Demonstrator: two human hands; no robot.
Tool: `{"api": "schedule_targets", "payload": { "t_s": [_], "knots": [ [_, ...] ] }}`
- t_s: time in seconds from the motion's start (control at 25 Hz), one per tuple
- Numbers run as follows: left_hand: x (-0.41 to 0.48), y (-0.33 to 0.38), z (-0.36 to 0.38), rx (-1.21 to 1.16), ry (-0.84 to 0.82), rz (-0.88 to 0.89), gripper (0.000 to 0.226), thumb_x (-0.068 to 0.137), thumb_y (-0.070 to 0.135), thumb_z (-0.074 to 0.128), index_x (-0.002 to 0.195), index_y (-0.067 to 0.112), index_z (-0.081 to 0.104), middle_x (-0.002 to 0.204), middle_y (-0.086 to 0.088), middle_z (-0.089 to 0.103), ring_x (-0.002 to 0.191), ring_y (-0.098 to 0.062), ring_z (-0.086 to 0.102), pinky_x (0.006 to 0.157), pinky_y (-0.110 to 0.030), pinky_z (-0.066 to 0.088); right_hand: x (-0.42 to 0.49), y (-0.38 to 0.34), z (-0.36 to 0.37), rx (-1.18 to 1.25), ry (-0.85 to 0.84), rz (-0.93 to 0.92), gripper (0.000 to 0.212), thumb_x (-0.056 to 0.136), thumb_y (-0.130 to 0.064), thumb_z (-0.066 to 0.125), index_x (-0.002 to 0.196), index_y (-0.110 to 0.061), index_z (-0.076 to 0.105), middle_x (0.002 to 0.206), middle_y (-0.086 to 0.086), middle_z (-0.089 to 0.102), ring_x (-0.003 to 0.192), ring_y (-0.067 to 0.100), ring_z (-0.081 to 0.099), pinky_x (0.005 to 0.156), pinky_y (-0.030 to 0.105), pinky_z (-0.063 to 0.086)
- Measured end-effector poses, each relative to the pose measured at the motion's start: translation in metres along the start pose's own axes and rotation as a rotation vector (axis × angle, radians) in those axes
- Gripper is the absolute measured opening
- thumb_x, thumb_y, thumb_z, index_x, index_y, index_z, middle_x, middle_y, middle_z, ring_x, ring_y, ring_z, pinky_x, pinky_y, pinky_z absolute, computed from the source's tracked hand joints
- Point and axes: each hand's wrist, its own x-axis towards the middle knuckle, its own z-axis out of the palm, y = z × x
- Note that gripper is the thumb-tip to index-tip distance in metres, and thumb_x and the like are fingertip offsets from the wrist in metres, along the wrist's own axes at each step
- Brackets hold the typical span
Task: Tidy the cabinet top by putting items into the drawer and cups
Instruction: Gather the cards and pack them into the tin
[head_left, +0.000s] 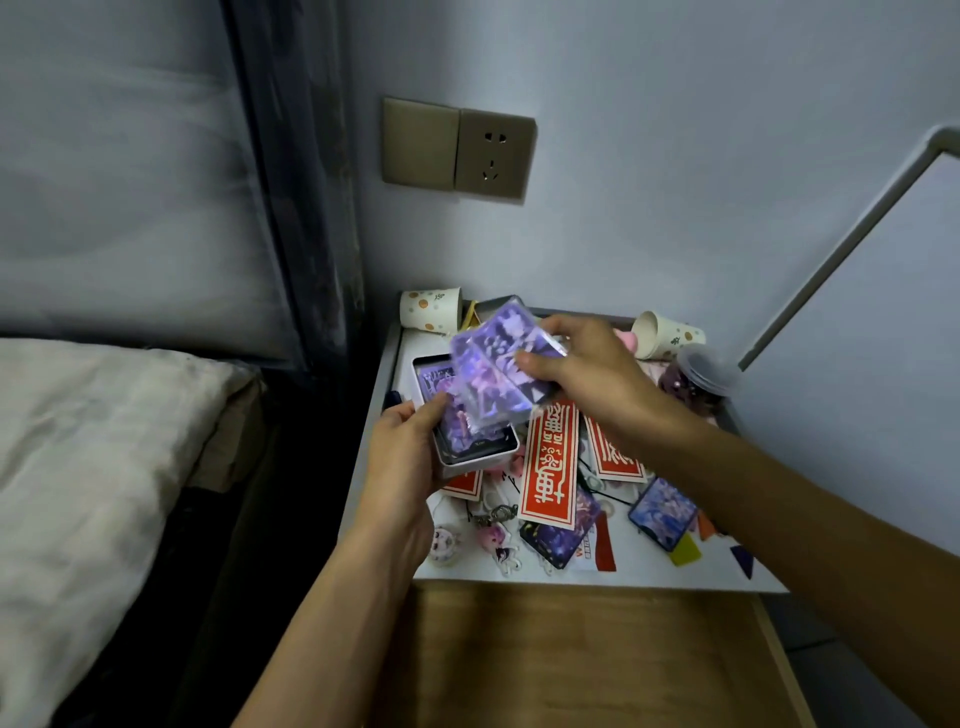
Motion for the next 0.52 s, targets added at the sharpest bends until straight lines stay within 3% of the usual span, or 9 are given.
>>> {"api": "schedule_targets", "payload": {
  "t_s": [0.12,0.2,0.32,0.44,0.52],
  "knots": [
    [0.001,-0.003,0.001,-0.021,-0.024,-0.007,0.035,0.096,0.021,0.058,0.120,-0.006,0.058,0.091,-0.013,0.074,0.061,-0.016,0.069,0.046,-0.022,0.052,-0.003,-0.001,0.015,-0.047,-0.080,0.072,0.011,0.091,-0.008,0.064,0.097,-0.016,0.060,0.092,0.005,0.071,0.070,0.012,0.071,0.058,0.026,0.057],
    [0.001,-0.004,0.000,-0.025,-0.044,-0.005,0.032,0.096,0.019,0.059,0.116,-0.005,0.061,0.086,-0.011,0.075,0.062,-0.016,0.071,0.048,-0.023,0.054,-0.005,0.000,0.021,-0.026,-0.109,0.082,0.010,0.092,-0.009,0.063,0.097,-0.017,0.059,0.090,0.004,0.071,0.063,0.007,0.070,0.051,0.022,0.053],
    [0.002,-0.004,-0.002,-0.023,-0.032,-0.003,0.031,0.095,0.017,0.060,0.117,-0.004,0.060,0.092,-0.015,0.075,0.063,-0.019,0.071,0.047,-0.023,0.054,-0.004,0.003,0.025,-0.130,-0.114,0.047,0.006,0.096,-0.014,0.058,0.099,-0.019,0.057,0.094,0.003,0.069,0.068,0.011,0.068,0.051,0.019,0.049],
    [0.001,-0.003,-0.001,-0.024,-0.023,-0.002,0.031,0.094,0.013,0.061,0.119,-0.005,0.059,0.096,-0.019,0.074,0.059,-0.018,0.070,0.045,-0.023,0.052,-0.004,0.005,0.027,-0.188,-0.070,0.032,0.010,0.099,-0.017,0.051,0.101,-0.018,0.061,0.097,0.007,0.070,0.080,0.022,0.069,0.065,0.033,0.054],
    [0.000,-0.003,-0.001,-0.031,-0.027,-0.001,0.030,0.094,0.011,0.059,0.120,-0.005,0.058,0.097,-0.019,0.073,0.058,-0.018,0.070,0.044,-0.023,0.051,-0.005,0.005,0.027,-0.209,-0.031,0.020,0.010,0.097,-0.018,0.054,0.095,-0.016,0.064,0.093,0.007,0.070,0.081,0.023,0.068,0.066,0.033,0.053]
  ]
}}
